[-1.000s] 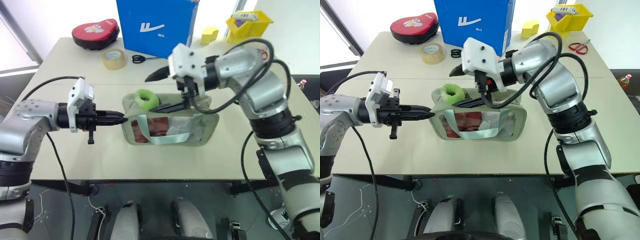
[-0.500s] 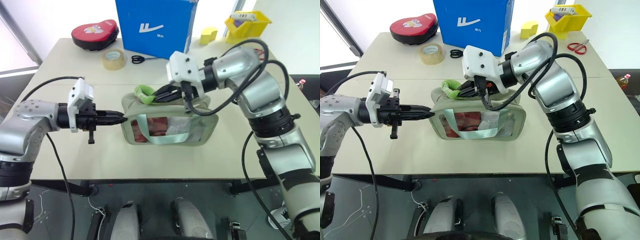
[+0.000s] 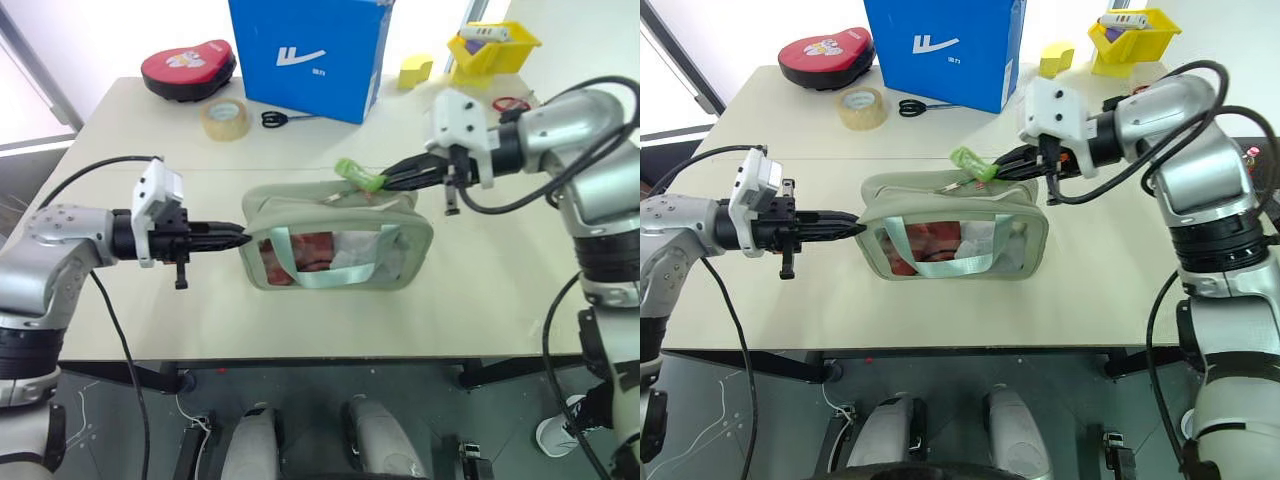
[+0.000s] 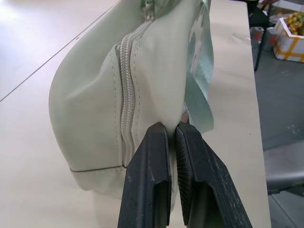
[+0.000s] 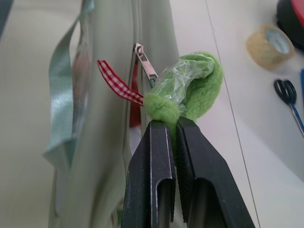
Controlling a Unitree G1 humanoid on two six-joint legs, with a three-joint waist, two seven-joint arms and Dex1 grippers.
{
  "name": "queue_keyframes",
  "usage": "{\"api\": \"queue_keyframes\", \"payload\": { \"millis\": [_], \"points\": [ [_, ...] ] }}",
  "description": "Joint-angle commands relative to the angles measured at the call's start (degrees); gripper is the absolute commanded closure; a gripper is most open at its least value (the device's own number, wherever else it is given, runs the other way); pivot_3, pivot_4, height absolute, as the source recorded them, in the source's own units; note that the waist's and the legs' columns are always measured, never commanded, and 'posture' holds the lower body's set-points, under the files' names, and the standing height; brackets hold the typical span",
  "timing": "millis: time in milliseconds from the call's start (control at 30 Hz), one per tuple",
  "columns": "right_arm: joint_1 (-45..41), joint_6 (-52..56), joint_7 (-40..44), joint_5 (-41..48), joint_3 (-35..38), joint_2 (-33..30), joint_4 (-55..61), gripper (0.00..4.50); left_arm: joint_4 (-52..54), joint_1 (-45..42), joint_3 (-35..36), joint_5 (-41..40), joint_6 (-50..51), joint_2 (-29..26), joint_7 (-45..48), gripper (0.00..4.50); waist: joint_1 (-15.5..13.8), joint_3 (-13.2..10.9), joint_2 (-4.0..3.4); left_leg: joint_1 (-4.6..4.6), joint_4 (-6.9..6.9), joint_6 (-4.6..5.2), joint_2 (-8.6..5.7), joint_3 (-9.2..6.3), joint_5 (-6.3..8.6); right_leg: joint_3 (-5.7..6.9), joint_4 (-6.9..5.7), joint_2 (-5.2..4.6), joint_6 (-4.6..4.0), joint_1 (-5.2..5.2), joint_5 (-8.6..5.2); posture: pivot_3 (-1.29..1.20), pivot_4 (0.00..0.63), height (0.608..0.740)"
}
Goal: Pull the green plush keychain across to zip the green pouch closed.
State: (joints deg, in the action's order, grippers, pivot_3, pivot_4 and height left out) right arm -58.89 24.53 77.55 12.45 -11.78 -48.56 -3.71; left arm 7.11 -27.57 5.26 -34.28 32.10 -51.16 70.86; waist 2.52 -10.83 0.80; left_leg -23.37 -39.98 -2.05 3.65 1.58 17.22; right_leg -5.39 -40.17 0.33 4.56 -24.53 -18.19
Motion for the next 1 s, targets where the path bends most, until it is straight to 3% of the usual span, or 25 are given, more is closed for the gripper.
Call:
{"api": "queue_keyframes", "payload": {
  "millis": [33,267,567,800,1000],
  "points": [
    [1.85,-0.65,-1.74,-1.30,4.50,-4.23,-0.92,4.42,0.15,1.67,-0.04,1.05,0.38,-0.88,-0.29,4.50,-0.12,0.00,0.00,0.00,0.00,0.00,0.00,0.00,0.00,0.00,0.00,0.00,0.00,0.01,0.00,0.00,0.150,0.737],
    [7.77,-0.79,-4.20,-1.33,10.26,-11.11,-2.04,4.42,1.09,3.11,1.10,0.45,0.77,-1.36,-0.54,4.50,-0.05,0.00,-0.01,0.01,0.00,0.00,-0.01,0.13,0.00,-0.03,0.02,0.00,0.00,0.02,0.00,0.00,0.150,0.737],
    [24.85,-1.35,-7.38,-4.43,13.47,-19.56,1.96,4.42,2.41,4.97,2.28,-0.38,1.50,-1.69,-1.44,4.50,0.05,0.02,-0.04,0.06,0.02,0.01,0.00,0.19,0.00,-0.10,0.01,0.04,0.00,0.04,0.00,0.00,0.150,0.737],
    [32.30,1.06,-10.97,-7.65,8.52,-17.73,8.94,4.42,3.18,5.60,2.75,-1.06,1.95,-1.70,-2.13,4.50,0.06,0.06,-0.10,0.12,0.01,0.01,0.01,0.19,0.01,-0.14,0.00,0.07,0.00,0.08,0.00,0.00,0.150,0.737],
    [30.32,0.73,-17.61,-16.43,1.79,-14.14,3.32,4.42,4.30,6.46,3.35,-1.98,2.75,-1.78,-2.99,4.50,0.02,0.07,-0.11,0.15,0.00,0.01,0.00,0.21,0.00,-0.16,0.00,0.08,0.00,0.09,0.00,0.00,0.150,0.737]
  ]
}}
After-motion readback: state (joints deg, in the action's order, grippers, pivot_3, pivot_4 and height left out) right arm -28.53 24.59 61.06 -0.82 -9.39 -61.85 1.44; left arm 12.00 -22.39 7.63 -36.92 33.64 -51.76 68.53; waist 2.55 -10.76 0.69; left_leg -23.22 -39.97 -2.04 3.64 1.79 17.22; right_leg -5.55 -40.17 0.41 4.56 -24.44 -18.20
